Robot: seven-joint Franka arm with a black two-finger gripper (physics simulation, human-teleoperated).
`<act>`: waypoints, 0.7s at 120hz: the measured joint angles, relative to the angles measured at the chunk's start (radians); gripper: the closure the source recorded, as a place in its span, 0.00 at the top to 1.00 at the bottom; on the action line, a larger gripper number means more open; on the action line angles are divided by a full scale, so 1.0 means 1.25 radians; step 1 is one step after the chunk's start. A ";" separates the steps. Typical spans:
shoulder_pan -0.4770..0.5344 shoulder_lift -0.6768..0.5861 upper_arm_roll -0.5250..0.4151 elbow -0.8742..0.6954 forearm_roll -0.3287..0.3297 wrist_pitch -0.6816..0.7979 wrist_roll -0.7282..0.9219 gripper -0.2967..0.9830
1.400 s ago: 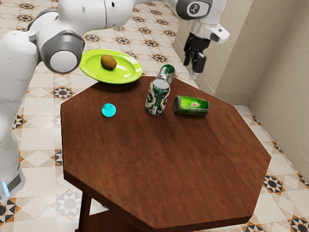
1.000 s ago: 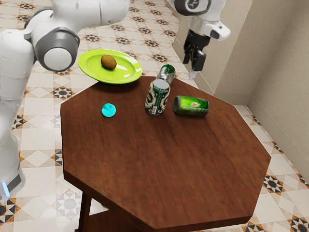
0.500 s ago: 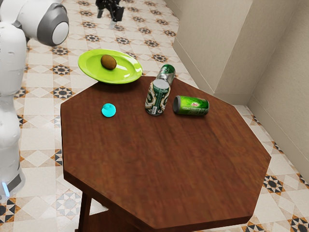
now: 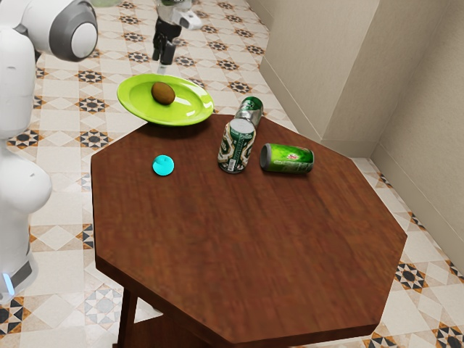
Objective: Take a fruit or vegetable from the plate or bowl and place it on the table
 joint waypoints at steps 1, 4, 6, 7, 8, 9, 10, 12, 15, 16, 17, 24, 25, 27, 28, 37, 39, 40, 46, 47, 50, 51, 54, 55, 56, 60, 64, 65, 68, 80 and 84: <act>0.000 0.000 0.000 -0.002 0.000 0.003 0.003 0.77; 0.002 0.000 -0.004 -0.010 -0.001 0.012 0.014 0.77; 0.002 0.000 -0.007 -0.016 -0.001 0.019 0.021 0.77; 0.002 0.000 -0.009 -0.021 -0.001 0.022 0.025 0.77; 0.002 -0.001 -0.010 -0.025 -0.001 0.026 0.029 0.77; 0.002 -0.001 -0.012 -0.029 -0.001 0.030 0.034 0.77; 0.001 -0.002 -0.013 -0.034 -0.001 0.033 0.038 0.77; 0.001 -0.004 -0.015 -0.043 -0.002 0.041 0.048 0.77; 0.001 -0.006 -0.017 -0.054 -0.003 0.053 0.063 0.77; 0.001 -0.006 -0.018 -0.057 -0.003 0.056 0.068 0.77; 0.001 -0.007 -0.019 -0.060 -0.004 0.060 0.073 0.77; 0.001 -0.008 -0.024 -0.069 -0.005 0.080 0.105 0.77; 0.000 -0.008 -0.024 -0.069 -0.005 0.083 0.109 0.77; 0.001 -0.009 -0.024 -0.070 -0.006 0.087 0.118 0.77; 0.001 -0.009 -0.025 -0.071 -0.006 0.089 0.122 0.77; 0.001 -0.009 -0.026 -0.073 -0.007 0.105 0.157 0.77; 0.001 -0.009 -0.027 -0.073 -0.007 0.108 0.165 0.77; 0.002 -0.009 -0.027 -0.073 -0.007 0.109 0.168 0.77; 0.001 -0.008 -0.029 -0.075 -0.007 0.116 0.189 0.77; 0.001 -0.008 -0.030 -0.075 -0.007 0.117 0.192 0.77; 0.001 -0.008 -0.030 -0.076 -0.007 0.119 0.202 0.77; 0.001 -0.008 -0.030 -0.077 -0.007 0.120 0.205 0.77; 0.001 -0.008 -0.030 -0.080 -0.007 0.122 0.214 0.77; 0.001 -0.008 -0.030 -0.081 -0.007 0.123 0.217 0.77; 0.001 -0.008 -0.031 -0.083 -0.007 0.124 0.219 0.77; 0.001 -0.007 -0.031 -0.087 -0.007 0.127 0.231 0.77; 0.001 -0.007 -0.031 -0.092 -0.008 0.130 0.241 0.77; 0.001 -0.007 -0.031 -0.093 -0.008 0.131 0.244 0.77; 0.001 -0.007 -0.031 -0.096 -0.008 0.133 0.251 0.77; 0.001 -0.006 -0.031 -0.111 -0.008 0.139 0.278 0.77; 0.001 -0.007 -0.031 -0.116 -0.008 0.142 0.286 0.77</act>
